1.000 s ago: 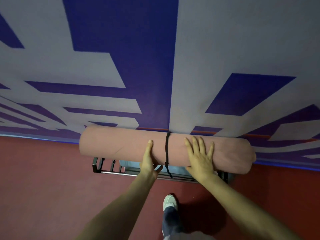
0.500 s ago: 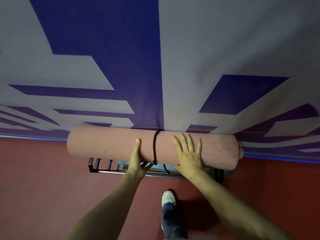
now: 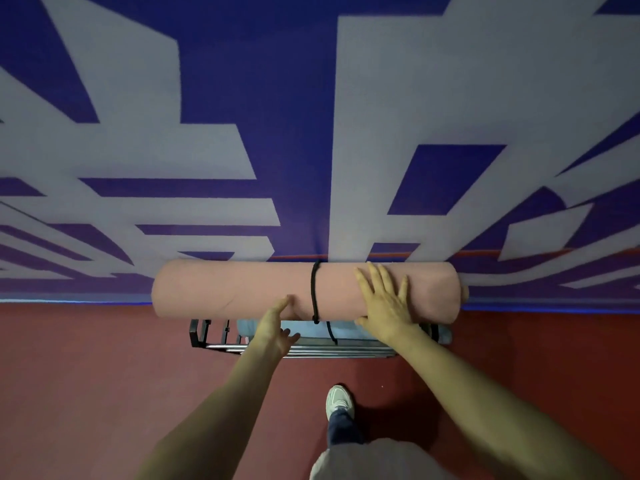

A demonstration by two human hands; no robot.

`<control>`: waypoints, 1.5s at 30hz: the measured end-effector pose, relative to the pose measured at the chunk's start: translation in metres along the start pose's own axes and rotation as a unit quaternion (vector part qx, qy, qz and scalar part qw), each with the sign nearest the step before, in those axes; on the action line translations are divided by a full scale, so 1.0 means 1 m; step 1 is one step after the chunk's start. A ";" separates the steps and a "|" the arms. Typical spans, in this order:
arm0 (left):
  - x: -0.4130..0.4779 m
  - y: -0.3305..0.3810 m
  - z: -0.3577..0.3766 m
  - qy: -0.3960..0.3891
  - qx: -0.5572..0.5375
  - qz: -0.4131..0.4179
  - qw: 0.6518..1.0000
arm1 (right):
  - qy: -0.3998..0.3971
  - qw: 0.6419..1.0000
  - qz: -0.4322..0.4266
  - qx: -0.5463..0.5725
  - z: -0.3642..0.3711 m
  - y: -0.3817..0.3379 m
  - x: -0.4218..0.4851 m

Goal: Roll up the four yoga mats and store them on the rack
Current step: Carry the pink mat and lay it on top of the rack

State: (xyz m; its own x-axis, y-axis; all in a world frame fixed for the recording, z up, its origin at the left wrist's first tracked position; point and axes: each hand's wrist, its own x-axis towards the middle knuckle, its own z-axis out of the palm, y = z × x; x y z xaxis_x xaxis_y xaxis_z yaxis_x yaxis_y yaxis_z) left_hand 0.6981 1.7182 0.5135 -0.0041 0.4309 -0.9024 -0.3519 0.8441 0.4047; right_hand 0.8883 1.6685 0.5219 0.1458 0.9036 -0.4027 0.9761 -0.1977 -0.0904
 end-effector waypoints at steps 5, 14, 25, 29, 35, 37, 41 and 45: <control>-0.043 0.004 -0.028 -0.035 0.101 0.063 0.992 | 0.043 0.995 0.051 0.069 -0.018 -0.019 -0.048; -0.147 0.000 -0.118 -0.070 0.258 0.211 0.940 | 0.108 0.978 0.094 0.149 -0.038 -0.073 -0.201; -0.253 -0.118 -0.208 -0.127 0.325 0.255 0.902 | 0.098 0.963 0.106 0.225 0.003 -0.087 -0.385; -0.285 -0.182 -0.254 -0.120 0.302 0.261 0.909 | 0.104 0.966 0.082 0.220 0.034 -0.095 -0.462; -0.336 -0.267 -0.309 -0.145 0.317 0.245 0.905 | 0.079 0.971 0.075 0.213 0.082 -0.100 -0.564; -0.342 -0.280 -0.321 -0.147 0.316 0.242 0.906 | 0.069 0.973 0.078 0.207 0.092 -0.099 -0.579; -0.344 -0.285 -0.338 -0.138 0.305 0.235 0.912 | 0.063 0.974 0.069 0.207 0.098 -0.105 -0.586; -0.329 -0.268 -0.338 -0.136 0.289 0.234 0.918 | 0.061 0.974 0.051 0.210 0.096 -0.114 -0.558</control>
State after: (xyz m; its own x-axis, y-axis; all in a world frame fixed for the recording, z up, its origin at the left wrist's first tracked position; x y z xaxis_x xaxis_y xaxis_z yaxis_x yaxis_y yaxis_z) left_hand 0.4769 1.2424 0.6522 0.2331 0.7872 -0.5710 0.1848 0.5406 0.8207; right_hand 0.6806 1.1500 0.6699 0.2807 0.9047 -0.3204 0.8069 -0.4032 -0.4316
